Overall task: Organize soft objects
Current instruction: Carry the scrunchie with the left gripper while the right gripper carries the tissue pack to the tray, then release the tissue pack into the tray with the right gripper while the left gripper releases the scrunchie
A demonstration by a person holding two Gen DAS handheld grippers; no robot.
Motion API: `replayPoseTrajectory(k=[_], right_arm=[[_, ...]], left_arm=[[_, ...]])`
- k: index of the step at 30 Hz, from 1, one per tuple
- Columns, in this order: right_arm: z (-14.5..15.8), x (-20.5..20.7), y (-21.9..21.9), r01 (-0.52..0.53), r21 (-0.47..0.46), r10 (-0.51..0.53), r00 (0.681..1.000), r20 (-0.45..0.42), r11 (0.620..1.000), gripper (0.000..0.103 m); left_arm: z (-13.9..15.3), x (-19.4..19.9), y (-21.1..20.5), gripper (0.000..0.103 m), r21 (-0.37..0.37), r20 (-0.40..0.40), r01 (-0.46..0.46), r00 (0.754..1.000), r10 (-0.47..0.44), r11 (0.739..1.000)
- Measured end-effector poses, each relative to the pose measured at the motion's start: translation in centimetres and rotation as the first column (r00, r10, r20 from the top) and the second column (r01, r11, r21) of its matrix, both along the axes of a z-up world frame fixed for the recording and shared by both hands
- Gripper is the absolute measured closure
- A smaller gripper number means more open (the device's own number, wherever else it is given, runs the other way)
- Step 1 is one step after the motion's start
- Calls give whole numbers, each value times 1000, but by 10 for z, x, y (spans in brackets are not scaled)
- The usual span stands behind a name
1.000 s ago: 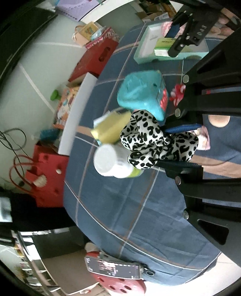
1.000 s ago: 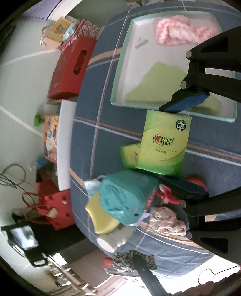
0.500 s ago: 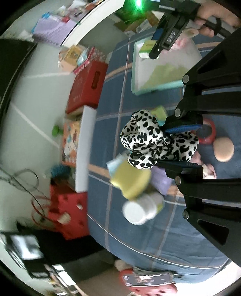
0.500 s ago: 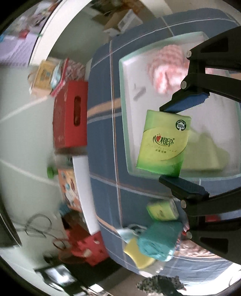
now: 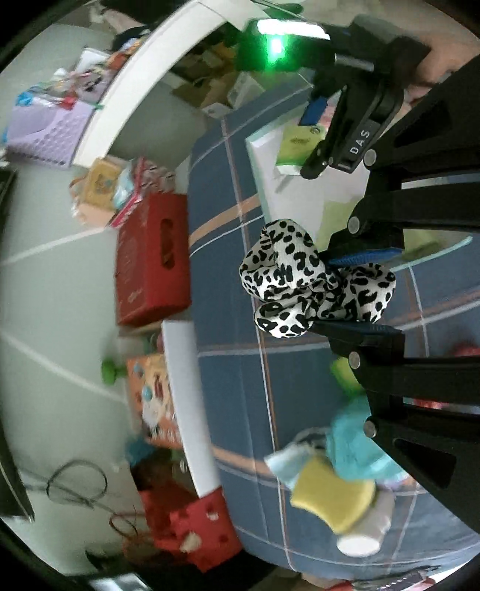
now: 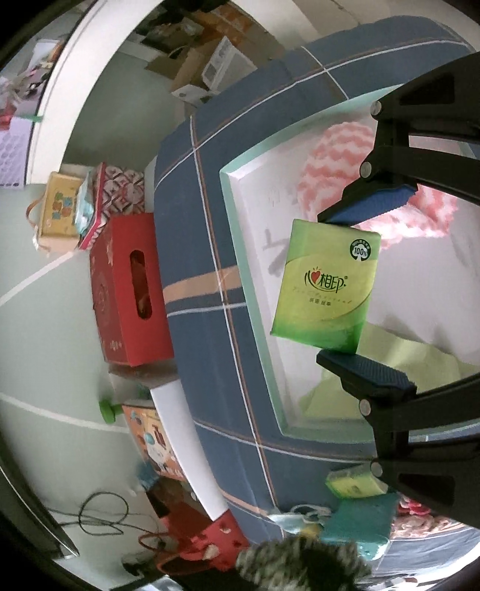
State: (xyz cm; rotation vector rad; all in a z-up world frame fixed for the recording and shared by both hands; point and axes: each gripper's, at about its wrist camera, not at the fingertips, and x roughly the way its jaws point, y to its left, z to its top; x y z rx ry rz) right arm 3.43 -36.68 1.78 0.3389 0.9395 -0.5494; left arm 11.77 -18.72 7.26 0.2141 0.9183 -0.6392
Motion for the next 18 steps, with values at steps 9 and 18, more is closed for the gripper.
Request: replayPoseTrajectory(k=[9, 18], right_arm=[[-12, 9, -29, 56, -8, -56, 997, -44, 998, 33], [-34, 20, -30, 45, -4, -45, 993, -107, 999, 33]], left_arm=[[-69, 6, -67, 75, 117, -55, 106, 993, -100, 987], [-115, 14, -92, 75, 159, -115, 144, 985, -126, 977]])
